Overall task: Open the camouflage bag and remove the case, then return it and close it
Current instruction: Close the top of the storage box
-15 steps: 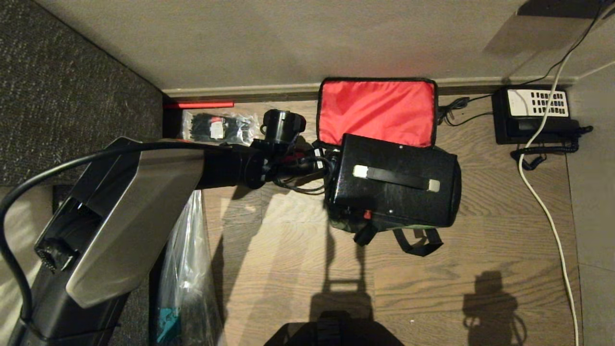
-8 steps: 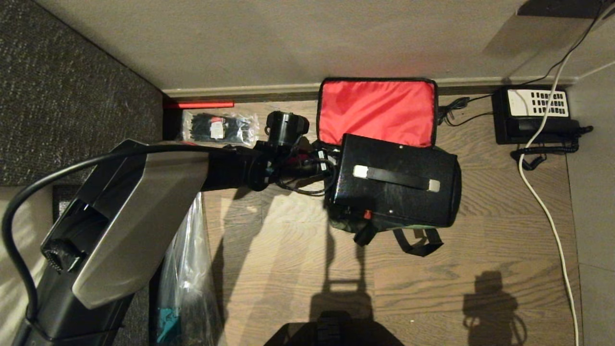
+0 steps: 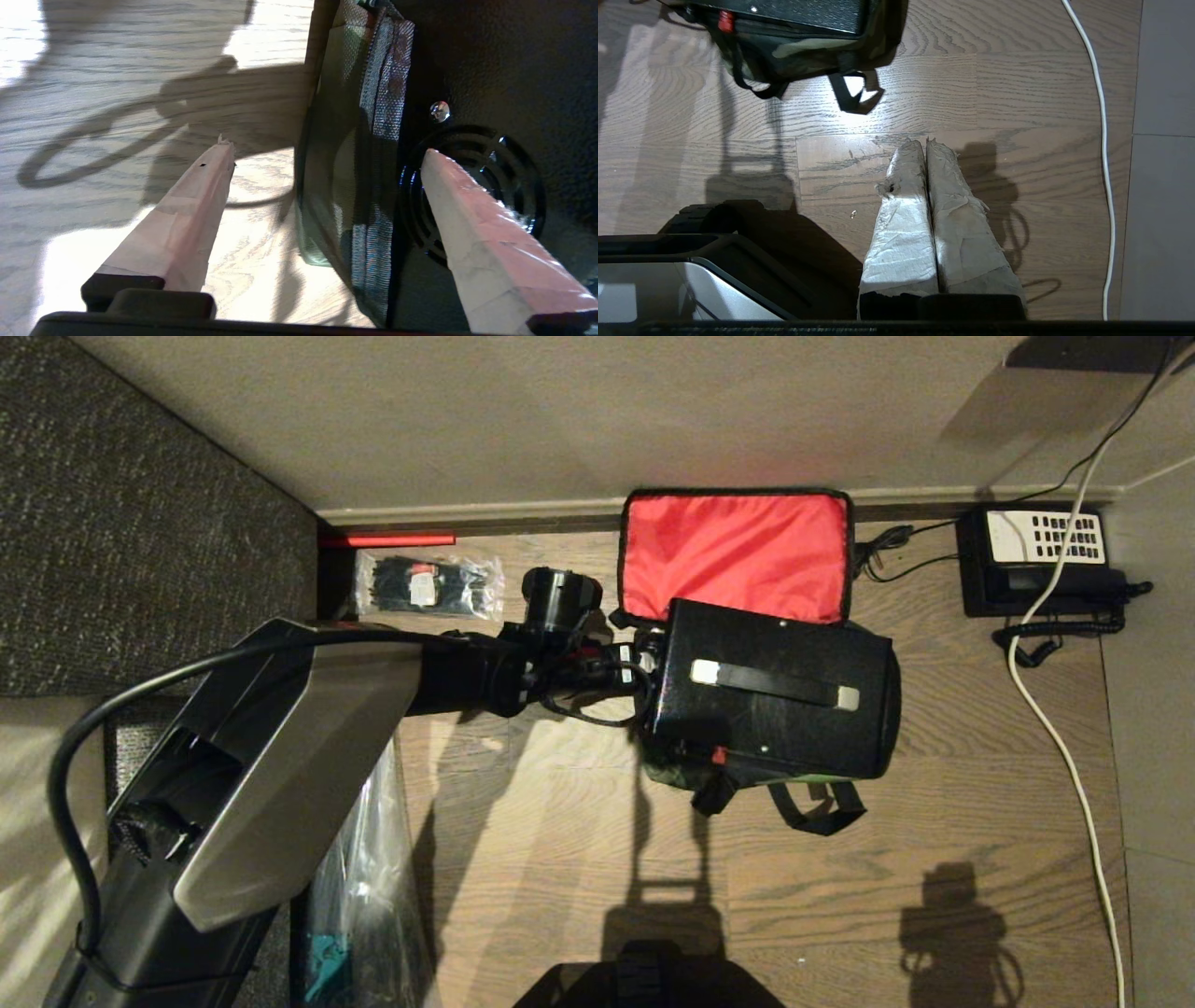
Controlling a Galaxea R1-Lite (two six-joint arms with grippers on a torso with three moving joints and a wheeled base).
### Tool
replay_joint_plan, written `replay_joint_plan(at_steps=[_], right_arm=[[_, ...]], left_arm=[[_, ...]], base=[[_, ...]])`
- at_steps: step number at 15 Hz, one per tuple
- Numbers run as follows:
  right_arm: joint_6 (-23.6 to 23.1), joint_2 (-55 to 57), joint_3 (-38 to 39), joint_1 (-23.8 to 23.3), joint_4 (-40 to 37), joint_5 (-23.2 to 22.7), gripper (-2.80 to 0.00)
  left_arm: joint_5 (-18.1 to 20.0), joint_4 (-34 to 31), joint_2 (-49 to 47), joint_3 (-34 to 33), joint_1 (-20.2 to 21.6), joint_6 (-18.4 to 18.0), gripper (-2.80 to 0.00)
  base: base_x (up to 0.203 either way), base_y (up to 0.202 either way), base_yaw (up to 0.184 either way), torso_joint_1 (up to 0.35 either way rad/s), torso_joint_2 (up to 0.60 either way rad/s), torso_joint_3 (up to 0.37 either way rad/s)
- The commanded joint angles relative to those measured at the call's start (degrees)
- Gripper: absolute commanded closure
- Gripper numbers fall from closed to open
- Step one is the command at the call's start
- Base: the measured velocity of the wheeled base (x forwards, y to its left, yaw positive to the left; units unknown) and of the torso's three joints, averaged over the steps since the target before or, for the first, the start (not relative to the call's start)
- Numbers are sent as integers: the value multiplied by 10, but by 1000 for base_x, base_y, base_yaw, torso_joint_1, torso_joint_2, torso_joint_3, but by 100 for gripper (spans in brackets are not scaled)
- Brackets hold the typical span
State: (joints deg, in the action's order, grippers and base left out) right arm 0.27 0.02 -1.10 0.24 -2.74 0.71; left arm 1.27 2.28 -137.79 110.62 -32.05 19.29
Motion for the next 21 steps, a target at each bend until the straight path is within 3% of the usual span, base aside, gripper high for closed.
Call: replay_joint_plan(at_steps=[1, 7, 14, 15, 21], right_arm=[[0, -14, 0, 0, 0, 0, 0], [0, -14, 0, 0, -1, 0, 0], [0, -14, 0, 0, 0, 0, 0], [0, -14, 0, 0, 0, 0, 0], [0, -14, 0, 1, 0, 0, 0]], left_arm=[[-7, 3, -14, 1, 1, -4, -280], [-16, 13, -26, 3, 34, -9, -280], [9, 20, -29, 3, 40, -9, -280], [10, 21, -30, 3, 40, -11, 0], [24, 23, -29, 6, 40, -6, 0]], base=[[0, 0, 0, 0, 0, 0], [0, 0, 0, 0, 0, 0], [0, 0, 0, 0, 0, 0], [0, 0, 0, 0, 0, 0], [0, 0, 0, 0, 0, 0]])
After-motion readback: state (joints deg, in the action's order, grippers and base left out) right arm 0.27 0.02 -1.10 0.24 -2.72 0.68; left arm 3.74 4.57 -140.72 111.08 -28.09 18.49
